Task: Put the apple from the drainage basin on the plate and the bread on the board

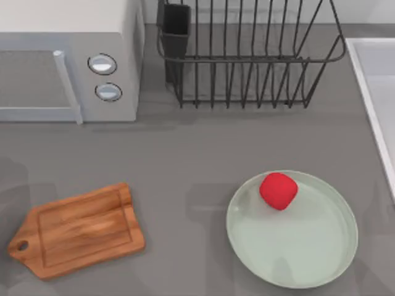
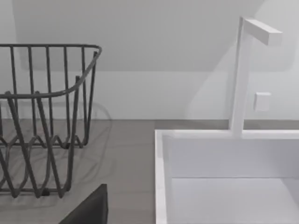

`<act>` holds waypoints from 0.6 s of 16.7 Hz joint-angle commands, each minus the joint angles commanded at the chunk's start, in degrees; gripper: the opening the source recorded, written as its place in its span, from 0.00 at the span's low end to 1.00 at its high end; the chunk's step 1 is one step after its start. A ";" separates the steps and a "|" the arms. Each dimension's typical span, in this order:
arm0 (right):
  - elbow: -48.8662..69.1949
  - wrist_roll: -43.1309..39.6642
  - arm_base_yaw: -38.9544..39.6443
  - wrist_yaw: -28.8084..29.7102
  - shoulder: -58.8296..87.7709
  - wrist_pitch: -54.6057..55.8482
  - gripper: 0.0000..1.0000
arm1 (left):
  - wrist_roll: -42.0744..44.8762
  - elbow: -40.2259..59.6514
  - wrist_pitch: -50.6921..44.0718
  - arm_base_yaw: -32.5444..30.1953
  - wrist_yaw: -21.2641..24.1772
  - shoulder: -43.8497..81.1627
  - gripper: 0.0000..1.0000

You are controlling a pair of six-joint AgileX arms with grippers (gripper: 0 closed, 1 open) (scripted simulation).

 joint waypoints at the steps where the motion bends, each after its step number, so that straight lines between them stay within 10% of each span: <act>1: 0.00 0.00 0.00 0.00 0.00 0.00 1.00 | 0.00 0.00 0.00 0.00 0.00 0.00 0.62; 10: 0.00 0.00 0.00 0.00 0.00 0.00 1.00 | 0.00 0.00 0.00 0.00 0.00 0.00 0.00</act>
